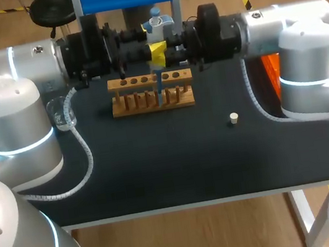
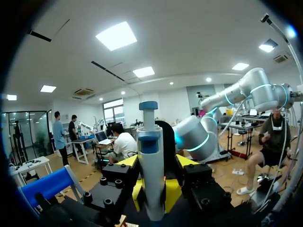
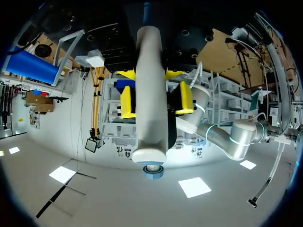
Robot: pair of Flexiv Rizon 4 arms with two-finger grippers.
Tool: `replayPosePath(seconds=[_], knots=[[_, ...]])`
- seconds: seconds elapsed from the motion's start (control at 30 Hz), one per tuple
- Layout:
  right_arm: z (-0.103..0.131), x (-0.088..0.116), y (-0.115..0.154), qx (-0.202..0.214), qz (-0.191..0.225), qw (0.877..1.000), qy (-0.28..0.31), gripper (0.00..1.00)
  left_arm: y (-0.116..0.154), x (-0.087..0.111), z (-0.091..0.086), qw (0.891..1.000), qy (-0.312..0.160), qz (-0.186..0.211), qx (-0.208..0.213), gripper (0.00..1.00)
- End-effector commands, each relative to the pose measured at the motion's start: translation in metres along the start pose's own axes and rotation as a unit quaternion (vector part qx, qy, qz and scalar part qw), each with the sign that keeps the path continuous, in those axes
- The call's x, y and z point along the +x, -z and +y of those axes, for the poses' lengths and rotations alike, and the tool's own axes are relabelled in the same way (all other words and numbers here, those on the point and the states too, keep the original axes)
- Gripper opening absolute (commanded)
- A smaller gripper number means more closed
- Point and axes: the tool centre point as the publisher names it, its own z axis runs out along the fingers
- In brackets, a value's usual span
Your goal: Invert the test tube, pick up the pipette, mount the tip to pipette, aspirate from beaker and dispense into the tube, eject the tip, return the pipette, and cap with the stopper.
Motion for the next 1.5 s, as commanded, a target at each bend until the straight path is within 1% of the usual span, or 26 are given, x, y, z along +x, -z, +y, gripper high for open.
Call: replayPosePath(seconds=[0.03, 0.17, 0.43, 0.7, 1.07, 1.4, 1.5], knots=[[0.0, -0.006, 0.009, 0.002, 0.015, 1.0, 0.0, 0.0, 0.0, 0.001, 0.001, 1.0, -0.001, -0.003, 0.001, 1.0], [0.0, -0.01, 0.018, 0.004, 0.026, 1.0, 0.003, 0.0, 0.0, 0.001, 0.001, 1.0, -0.001, -0.003, 0.001, 1.0], [0.004, -0.021, 0.048, 0.001, 0.034, 0.999, 0.012, 0.0, 0.0, 0.001, 0.001, 1.0, -0.001, -0.003, 0.001, 1.0], [0.009, -0.035, 0.082, -0.003, 0.048, 0.999, 0.01, 0.0, 0.0, 0.001, 0.001, 1.0, -0.001, -0.003, 0.001, 1.0], [0.015, -0.052, 0.126, 0.008, 0.067, 0.997, 0.023, 0.0, 0.0, 0.001, 0.001, 1.0, -0.001, -0.003, 0.001, 1.0], [0.018, -0.064, 0.168, 0.02, 0.051, 0.998, 0.024, 0.0, 0.0, 0.001, 0.001, 1.0, -0.001, -0.003, 0.001, 1.0], [0.018, -0.064, 0.168, 0.02, 0.051, 0.998, 0.024, 0.0, 0.0, 0.001, 0.001, 1.0, -0.001, -0.003, 0.001, 1.0]])
